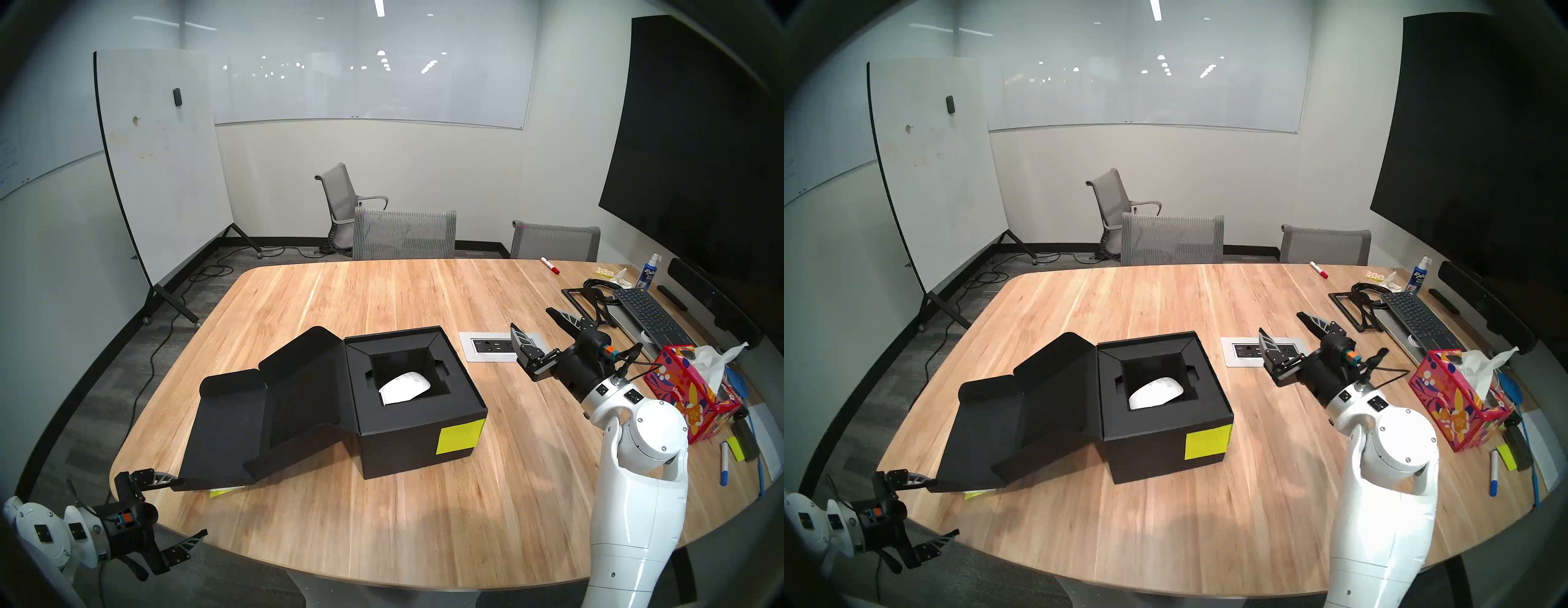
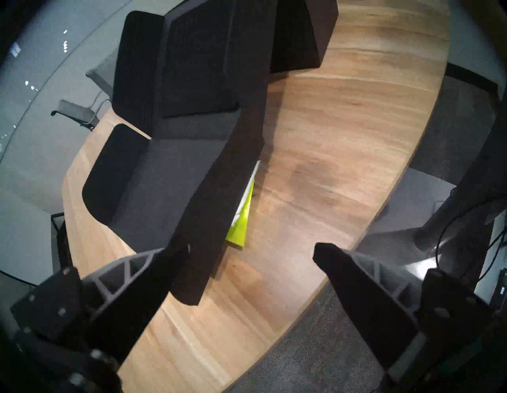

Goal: Open the box and place the mouse inside

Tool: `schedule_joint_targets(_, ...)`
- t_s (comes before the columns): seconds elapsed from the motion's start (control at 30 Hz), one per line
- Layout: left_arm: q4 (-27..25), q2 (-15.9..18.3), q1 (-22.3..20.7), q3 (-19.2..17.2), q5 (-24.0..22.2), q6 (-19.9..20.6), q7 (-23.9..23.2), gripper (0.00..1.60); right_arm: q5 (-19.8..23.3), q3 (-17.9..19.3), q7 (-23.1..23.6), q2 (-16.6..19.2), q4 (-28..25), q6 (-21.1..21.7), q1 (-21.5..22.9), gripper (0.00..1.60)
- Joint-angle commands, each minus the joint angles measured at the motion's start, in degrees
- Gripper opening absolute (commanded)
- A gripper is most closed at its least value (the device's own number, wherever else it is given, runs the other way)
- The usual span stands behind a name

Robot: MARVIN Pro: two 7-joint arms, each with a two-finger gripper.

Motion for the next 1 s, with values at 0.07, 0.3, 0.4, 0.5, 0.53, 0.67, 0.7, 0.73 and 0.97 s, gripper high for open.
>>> schedule_joint_targets(0.07,-3.5,-4.8,2.2,-4.2,-2.7,-2.6,-2.1,1.60,0.6,0.1,-0.1,0.1,-1.3,-0.3,0.5,1.60)
schedule_joint_targets(0.3,-3.1,-5.6,2.2,-4.7,-4.0,-2.8,-3.5,1.60,0.7,0.1,-0.1,0.2,-1.3,-0.3,0.5,1.60)
schedule_joint_targets(0.4,-2.2,-4.7,2.2,-3.2,-2.6,-2.5,-3.6,1.60,0.6,0.1,-0.1,0.1,-1.3,-0.3,0.5,1.60)
schedule_joint_targets(0.5,-0.6,-3.5,0.9,-0.8,-0.9,-1.9,-3.3,1.60,0.6,0.1,-0.1,0.1,-1.3,-0.3,0.5,1.60)
schedule_joint_targets(0.53,-0.6,-3.5,0.9,-0.8,-0.9,-1.9,-3.3,1.60,0.6,0.1,-0.1,0.1,-1.3,-0.3,0.5,1.60)
schedule_joint_targets(0.67,1.1,-2.0,-1.8,0.9,0.0,-0.5,-2.7,1.60,0.6,0.1,-0.1,0.1,-1.3,-0.3,0.5,1.60)
schedule_joint_targets(0.7,1.4,-1.8,-2.4,1.1,0.1,-0.1,-2.5,1.60,0.7,0.1,-0.1,0.2,-1.3,-0.3,0.5,1.60)
schedule_joint_targets(0.73,2.4,-1.4,-3.8,1.9,0.2,0.6,-1.9,1.60,0.6,0.1,-0.1,0.2,-1.3,-0.3,0.5,1.60)
schedule_joint_targets(0.97,2.9,-1.6,-5.2,1.7,-0.4,1.4,-1.5,1.60,0.7,0.1,-0.1,0.2,-1.3,-0.3,0.5,1.60)
